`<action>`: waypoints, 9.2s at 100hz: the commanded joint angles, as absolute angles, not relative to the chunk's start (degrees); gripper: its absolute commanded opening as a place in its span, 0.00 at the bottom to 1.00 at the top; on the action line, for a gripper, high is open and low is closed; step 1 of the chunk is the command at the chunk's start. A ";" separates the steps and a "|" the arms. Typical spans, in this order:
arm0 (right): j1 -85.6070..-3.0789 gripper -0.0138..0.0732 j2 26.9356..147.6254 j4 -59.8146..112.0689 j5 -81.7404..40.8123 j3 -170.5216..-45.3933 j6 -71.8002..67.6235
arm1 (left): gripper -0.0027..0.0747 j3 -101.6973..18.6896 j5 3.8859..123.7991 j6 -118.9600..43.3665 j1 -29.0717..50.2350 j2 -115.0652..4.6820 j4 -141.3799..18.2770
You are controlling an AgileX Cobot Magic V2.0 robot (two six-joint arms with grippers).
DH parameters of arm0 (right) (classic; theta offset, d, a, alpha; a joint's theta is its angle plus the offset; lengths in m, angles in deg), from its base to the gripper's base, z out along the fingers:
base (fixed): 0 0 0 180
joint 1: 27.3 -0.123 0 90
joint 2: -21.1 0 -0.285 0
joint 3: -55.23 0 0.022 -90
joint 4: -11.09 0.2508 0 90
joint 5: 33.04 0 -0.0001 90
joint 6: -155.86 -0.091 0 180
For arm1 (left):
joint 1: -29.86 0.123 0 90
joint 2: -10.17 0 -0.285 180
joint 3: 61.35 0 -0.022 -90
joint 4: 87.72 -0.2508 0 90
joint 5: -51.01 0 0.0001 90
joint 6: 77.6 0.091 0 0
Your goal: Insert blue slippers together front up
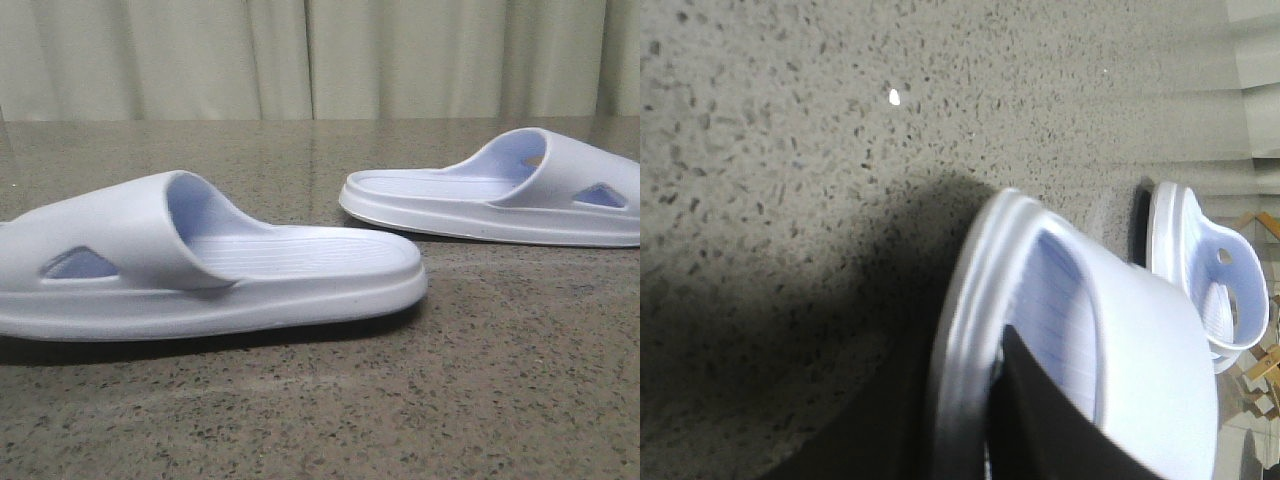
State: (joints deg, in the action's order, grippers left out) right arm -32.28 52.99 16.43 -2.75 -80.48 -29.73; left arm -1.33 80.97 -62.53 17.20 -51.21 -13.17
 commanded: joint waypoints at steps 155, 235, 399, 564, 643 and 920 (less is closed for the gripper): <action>-31.89 0.73 76.25 16.58 -21.45 -82.38 -35.42 | 0.06 -6.65 94.53 -37.51 16.92 -46.40 18.90; -28.49 0.73 93.76 19.15 -27.54 -82.48 -39.00 | 0.06 -7.02 92.98 -37.62 16.92 -47.13 18.90; -33.68 0.24 98.46 34.39 -27.31 -82.50 -39.00 | 0.06 -7.02 93.07 -37.62 16.92 -47.13 18.90; -33.68 0.04 59.99 36.89 -2.01 -89.98 -38.89 | 0.06 -7.02 91.31 -38.90 16.92 -47.13 18.82; -33.68 0.04 60.99 38.03 1.47 -89.79 -35.59 | 0.06 -7.02 99.85 -45.29 16.92 -47.13 18.82; -33.75 0.04 89.27 115.86 9.92 -76.81 42.28 | 0.06 -7.02 112.17 -46.47 16.92 -47.13 18.82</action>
State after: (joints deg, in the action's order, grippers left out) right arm -32.99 89.94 112.70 0.13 -75.18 38.45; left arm -5.05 102.35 -45.97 17.65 -47.27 13.99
